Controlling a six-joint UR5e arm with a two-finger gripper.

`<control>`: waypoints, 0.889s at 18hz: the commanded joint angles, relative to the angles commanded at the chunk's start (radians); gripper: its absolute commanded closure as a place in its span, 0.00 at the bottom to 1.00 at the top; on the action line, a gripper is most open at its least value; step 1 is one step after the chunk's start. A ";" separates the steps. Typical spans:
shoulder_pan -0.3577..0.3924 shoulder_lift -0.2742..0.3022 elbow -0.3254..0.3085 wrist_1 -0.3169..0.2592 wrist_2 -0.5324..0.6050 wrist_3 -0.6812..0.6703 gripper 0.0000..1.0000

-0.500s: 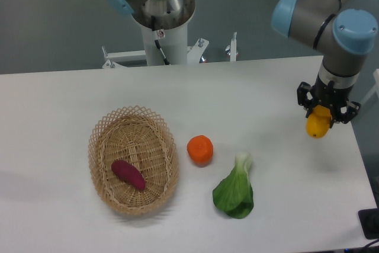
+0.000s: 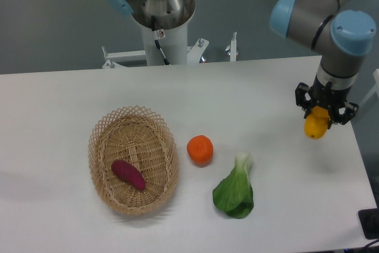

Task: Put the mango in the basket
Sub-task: 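Carry the held mango across the table to above the wicker basket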

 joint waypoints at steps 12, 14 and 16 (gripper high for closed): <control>-0.141 0.018 -0.024 -0.008 -0.008 -0.155 0.51; -0.182 0.024 -0.037 -0.008 -0.011 -0.184 0.51; -0.219 0.032 -0.054 -0.006 -0.011 -0.209 0.51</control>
